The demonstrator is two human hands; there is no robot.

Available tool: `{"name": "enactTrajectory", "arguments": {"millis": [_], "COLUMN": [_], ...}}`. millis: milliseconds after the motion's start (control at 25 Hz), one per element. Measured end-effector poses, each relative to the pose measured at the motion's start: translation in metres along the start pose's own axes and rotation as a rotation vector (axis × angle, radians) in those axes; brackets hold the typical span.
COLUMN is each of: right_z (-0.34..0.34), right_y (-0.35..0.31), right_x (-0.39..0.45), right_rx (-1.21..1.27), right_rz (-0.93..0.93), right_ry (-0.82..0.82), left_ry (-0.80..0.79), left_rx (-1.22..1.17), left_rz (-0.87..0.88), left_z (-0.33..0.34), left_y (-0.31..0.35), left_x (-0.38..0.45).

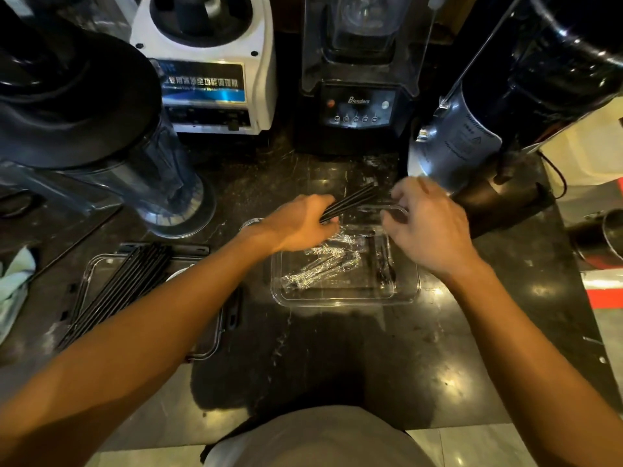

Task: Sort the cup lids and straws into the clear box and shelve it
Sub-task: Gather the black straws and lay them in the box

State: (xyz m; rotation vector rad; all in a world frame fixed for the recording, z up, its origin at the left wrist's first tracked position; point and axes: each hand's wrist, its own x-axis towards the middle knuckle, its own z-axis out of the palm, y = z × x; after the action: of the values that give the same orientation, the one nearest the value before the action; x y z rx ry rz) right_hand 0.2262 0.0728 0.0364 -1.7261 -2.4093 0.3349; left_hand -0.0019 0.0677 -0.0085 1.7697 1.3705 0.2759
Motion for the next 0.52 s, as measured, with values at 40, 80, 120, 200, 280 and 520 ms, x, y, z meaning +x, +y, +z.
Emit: {"name": "enactTrajectory", "arguments": {"millis": [40,80,120,200,280,520], "right_z": [-0.005,-0.008,-0.01,-0.013,-0.017,-0.017], "right_y": [-0.005,-0.012,-0.019,-0.037,-0.055,-0.141], "right_x": [0.003,0.006,0.011,0.023,0.035,0.048], "right_rx": [-0.065,-0.107,-0.134,-0.154,-0.152,-0.215], "right_rz": [-0.114,-0.22,-0.3,-0.403,-0.462,-0.613], "right_ry": [0.031,0.014,-0.007,-0.012,-0.005,-0.146], "left_ry": [0.008,0.026,0.051,0.116,0.202,0.362], "left_rx": [-0.011,-0.007,0.005,0.056,0.111,0.176], "left_rz": [0.007,0.011,0.015,0.038,0.035,-0.051], "left_z": [-0.006,-0.012,-0.02,-0.035,-0.047,-0.069], "left_y": [0.003,0.005,0.008,0.01,0.01,-0.012], "left_x": [-0.004,-0.011,-0.017,-0.031,-0.049,-0.119]}}
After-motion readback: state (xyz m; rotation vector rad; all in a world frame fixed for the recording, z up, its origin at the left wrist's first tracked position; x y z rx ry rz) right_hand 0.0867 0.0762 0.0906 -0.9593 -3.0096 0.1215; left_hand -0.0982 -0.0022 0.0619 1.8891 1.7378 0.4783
